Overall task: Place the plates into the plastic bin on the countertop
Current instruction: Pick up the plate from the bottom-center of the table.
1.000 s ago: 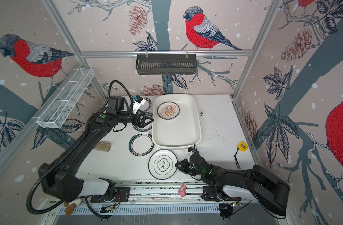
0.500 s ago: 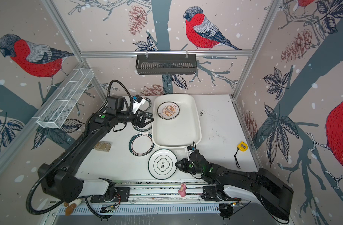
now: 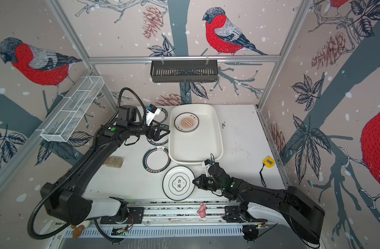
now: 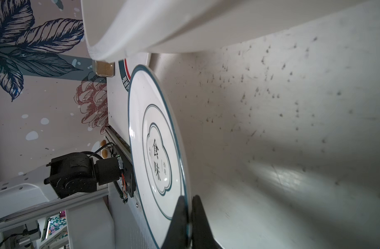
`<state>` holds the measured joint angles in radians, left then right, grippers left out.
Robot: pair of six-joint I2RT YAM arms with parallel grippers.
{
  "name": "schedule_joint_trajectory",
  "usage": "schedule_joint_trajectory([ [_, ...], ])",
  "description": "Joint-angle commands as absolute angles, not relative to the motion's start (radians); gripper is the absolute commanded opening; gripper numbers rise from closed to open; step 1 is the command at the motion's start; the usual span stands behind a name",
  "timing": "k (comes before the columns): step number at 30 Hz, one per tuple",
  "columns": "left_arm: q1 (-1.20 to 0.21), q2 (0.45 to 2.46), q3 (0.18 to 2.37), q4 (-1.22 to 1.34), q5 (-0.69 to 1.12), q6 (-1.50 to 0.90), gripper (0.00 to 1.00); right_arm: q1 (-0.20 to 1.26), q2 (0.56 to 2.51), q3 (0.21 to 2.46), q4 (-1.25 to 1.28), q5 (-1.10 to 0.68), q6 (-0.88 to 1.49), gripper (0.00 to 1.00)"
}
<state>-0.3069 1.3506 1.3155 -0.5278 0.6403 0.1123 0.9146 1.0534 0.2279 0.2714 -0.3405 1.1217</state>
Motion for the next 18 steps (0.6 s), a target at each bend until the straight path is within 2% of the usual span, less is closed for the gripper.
schedule_joint_trajectory([
  [1, -0.308, 1.344, 1.329, -0.525, 0.629, 0.135, 0.96, 0.912, 1.064, 0.252, 0.279, -0.382, 1.08, 0.0],
  [18, -0.3, 1.335, 1.391, -0.57, 0.571, 0.172, 0.96, 0.911, 1.183, 0.422, 0.196, -0.514, 0.947, 0.0],
])
